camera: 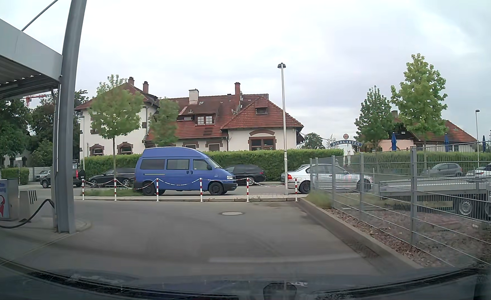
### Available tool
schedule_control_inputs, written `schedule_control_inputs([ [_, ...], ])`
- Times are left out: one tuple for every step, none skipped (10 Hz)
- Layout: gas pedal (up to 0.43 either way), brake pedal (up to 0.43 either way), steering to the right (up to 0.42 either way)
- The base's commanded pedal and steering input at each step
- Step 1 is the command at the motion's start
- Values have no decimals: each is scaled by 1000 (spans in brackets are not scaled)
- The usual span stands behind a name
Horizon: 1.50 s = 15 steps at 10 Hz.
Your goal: Follow the waypoints while adhering to traffic rules and regulations
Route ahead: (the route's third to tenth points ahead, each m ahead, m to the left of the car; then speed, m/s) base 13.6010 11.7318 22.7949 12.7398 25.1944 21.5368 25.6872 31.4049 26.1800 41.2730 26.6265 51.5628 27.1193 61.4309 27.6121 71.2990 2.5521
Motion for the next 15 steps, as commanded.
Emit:
schedule_control_inputs([
  [0, 0, 5],
  [0, 0, 5],
  [0, 0, 5],
  [0, 0, 5],
  [0, 0, 5],
  [0, 0, 4],
  [0, 0, 0],
  [0, 0, -5],
  [8, 0, -12],
  [8, 0, -20],
  [20, 0, -31],
  [28, 0, -46],
  [28, 0, -61],
  [28, 0, -88],
  [28, 0, -120],
])
